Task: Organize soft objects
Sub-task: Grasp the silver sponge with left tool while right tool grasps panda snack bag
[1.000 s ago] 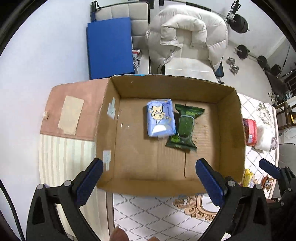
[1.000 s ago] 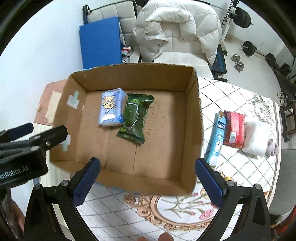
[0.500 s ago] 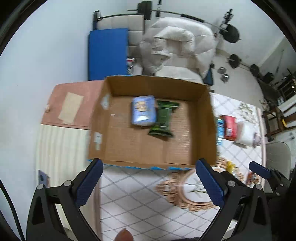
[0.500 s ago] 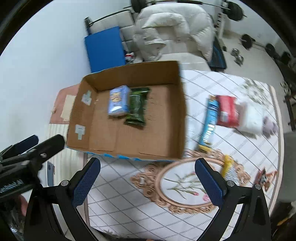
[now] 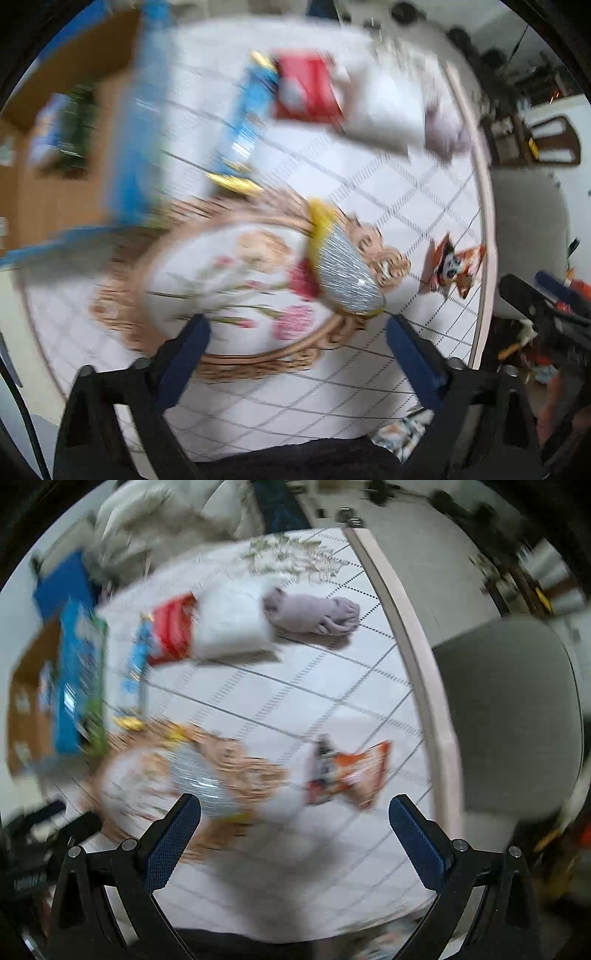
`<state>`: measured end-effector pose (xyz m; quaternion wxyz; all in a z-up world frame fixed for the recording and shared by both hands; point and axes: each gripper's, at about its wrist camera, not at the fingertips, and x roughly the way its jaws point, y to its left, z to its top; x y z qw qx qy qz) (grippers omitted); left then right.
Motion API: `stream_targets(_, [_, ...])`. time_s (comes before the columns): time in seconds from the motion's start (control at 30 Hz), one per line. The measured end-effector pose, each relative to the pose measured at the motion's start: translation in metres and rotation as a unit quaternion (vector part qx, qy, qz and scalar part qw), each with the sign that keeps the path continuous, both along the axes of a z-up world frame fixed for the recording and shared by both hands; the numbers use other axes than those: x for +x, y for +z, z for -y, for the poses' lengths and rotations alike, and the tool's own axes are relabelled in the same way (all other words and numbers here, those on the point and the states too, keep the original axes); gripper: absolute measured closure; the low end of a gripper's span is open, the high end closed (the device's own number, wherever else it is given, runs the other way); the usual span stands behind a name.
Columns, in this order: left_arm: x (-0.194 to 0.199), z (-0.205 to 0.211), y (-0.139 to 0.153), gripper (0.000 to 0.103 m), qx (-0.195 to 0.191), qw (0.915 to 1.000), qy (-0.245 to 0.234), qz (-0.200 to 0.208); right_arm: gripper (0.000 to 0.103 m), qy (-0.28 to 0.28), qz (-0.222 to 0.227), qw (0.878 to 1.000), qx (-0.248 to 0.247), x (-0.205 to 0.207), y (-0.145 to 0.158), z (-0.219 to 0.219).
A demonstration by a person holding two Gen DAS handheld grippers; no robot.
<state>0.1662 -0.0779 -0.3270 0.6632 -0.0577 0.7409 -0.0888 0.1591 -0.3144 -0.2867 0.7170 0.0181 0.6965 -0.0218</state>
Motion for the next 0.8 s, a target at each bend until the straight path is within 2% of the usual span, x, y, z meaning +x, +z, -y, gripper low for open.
stream_targets(0.1, [0.002, 0.035, -0.038, 0.018, 0.018, 0.9990, -0.016, -0.037, 0.000, 0.120, -0.020, 0.991, -0.047, 0.005, -0.026, 0.003])
stream_targets(0.2, [0.001, 0.053, -0.061, 0.018, 0.040, 0.9973, -0.020, -0.058, 0.002, 0.247, -0.058, 0.963, -0.092, 0.004, -0.063, -0.006])
stream_targets(0.3, [0.002, 0.056, -0.071, 0.018, 0.058, 0.9960, -0.016, -0.066, 0.007, 0.318, -0.087, 0.938, -0.110, 0.002, -0.099, -0.011])
stream_targets(0.33, [0.003, 0.057, -0.073, 0.018, 0.062, 0.9957, -0.015, -0.068, 0.009, 0.329, -0.093, 0.933, -0.114, 0.001, -0.107, -0.011])
stream_targets(0.4, [0.004, 0.059, -0.078, 0.018, 0.074, 0.9946, -0.011, -0.072, 0.022, 0.359, -0.106, 0.918, -0.130, 0.000, -0.132, -0.009])
stream_targets(0.43, [0.005, 0.059, -0.080, 0.018, 0.076, 0.9943, -0.010, -0.074, 0.024, 0.362, -0.104, 0.917, -0.129, -0.001, -0.136, -0.007])
stream_targets(0.47, [0.006, 0.060, -0.081, 0.018, 0.074, 0.9943, -0.006, -0.076, 0.041, 0.345, -0.113, 0.926, -0.107, 0.001, -0.140, -0.002])
stream_targets(0.57, [0.011, 0.064, -0.083, 0.018, 0.075, 0.9940, -0.001, -0.080, 0.045, 0.252, -0.124, 0.958, -0.054, 0.011, -0.141, 0.023])
stream_targets(0.6, [0.013, 0.066, -0.083, 0.018, 0.075, 0.9939, 0.000, -0.081, 0.046, 0.179, -0.136, 0.974, -0.014, 0.018, -0.142, 0.041])
stream_targets(0.63, [0.017, 0.067, -0.084, 0.018, 0.073, 0.9937, 0.003, -0.084, 0.047, 0.132, -0.146, 0.980, 0.010, 0.021, -0.144, 0.054])
stream_targets(0.67, [0.020, 0.070, -0.088, 0.018, 0.068, 0.9935, 0.009, -0.090, 0.048, 0.056, -0.156, 0.985, 0.050, 0.023, -0.146, 0.076])
stream_targets(0.7, [0.025, 0.070, -0.090, 0.018, 0.065, 0.9932, 0.015, -0.095, 0.048, 0.013, -0.155, 0.985, 0.072, 0.023, -0.147, 0.089])
stream_targets(0.77, [0.026, 0.070, -0.095, 0.018, 0.055, 0.9927, 0.026, -0.104, 0.047, -0.044, -0.158, 0.981, 0.108, 0.021, -0.150, 0.108])
stream_targets(0.8, [0.027, 0.070, -0.098, 0.018, 0.054, 0.9924, 0.028, -0.107, 0.046, -0.055, -0.161, 0.978, 0.119, 0.020, -0.152, 0.113])
